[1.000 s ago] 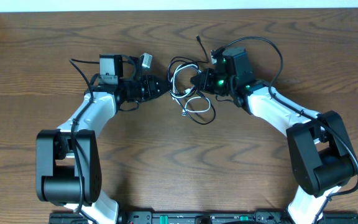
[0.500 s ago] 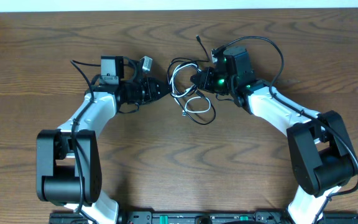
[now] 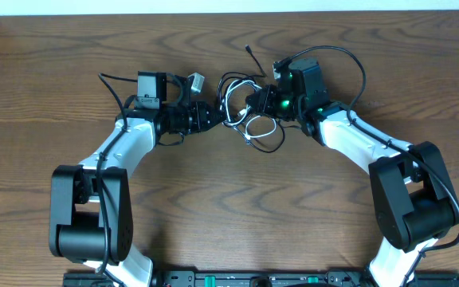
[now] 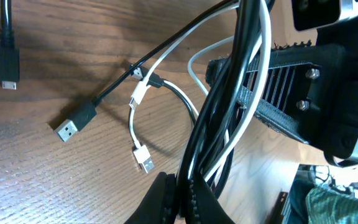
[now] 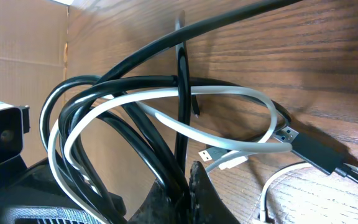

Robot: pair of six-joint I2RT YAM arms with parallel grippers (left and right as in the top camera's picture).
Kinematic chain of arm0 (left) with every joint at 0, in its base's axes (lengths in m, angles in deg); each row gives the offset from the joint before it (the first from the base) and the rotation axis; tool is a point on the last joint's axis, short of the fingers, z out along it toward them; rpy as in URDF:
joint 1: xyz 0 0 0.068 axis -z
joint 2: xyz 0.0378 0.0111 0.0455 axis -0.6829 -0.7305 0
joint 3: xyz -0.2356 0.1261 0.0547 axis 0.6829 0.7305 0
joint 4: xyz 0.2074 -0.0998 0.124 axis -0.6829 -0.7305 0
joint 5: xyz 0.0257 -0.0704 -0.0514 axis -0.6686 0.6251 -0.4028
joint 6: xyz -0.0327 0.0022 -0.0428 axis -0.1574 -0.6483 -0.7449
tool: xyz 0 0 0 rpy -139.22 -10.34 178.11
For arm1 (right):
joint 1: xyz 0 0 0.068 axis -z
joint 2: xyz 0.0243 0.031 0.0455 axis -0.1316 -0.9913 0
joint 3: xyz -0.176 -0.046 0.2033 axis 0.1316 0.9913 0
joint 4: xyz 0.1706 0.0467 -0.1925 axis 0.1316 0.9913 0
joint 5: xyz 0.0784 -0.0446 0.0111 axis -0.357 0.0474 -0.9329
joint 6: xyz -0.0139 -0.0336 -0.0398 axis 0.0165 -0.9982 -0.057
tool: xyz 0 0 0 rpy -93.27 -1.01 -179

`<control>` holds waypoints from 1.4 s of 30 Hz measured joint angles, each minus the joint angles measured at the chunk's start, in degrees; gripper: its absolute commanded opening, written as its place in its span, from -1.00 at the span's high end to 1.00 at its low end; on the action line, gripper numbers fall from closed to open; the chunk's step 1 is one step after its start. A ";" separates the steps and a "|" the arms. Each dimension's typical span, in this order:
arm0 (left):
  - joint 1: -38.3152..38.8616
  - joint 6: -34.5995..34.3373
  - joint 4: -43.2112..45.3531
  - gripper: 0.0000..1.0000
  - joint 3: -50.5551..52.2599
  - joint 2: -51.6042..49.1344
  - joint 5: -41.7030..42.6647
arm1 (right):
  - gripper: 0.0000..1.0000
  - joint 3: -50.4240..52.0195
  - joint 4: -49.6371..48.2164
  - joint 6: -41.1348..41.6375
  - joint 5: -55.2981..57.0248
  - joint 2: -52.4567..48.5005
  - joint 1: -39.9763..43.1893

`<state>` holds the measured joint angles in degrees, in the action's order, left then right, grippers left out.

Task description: Untangle cables

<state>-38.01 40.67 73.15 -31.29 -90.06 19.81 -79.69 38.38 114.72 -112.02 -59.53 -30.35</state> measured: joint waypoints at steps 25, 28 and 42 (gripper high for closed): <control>-0.20 8.55 0.44 0.85 0.00 0.00 0.57 | 0.03 0.00 -8.79 -5.14 -28.17 0.00 8.98; -0.17 9.14 0.44 0.85 0.00 0.00 1.09 | 0.10 0.02 -11.98 -4.52 -30.45 0.00 8.90; -0.17 9.38 0.44 0.85 0.00 0.00 1.53 | -0.31 0.02 -20.11 4.00 -35.21 -0.11 7.80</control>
<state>-38.19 50.05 73.59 -31.29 -90.06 21.34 -79.67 18.27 118.72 -147.24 -59.64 -22.55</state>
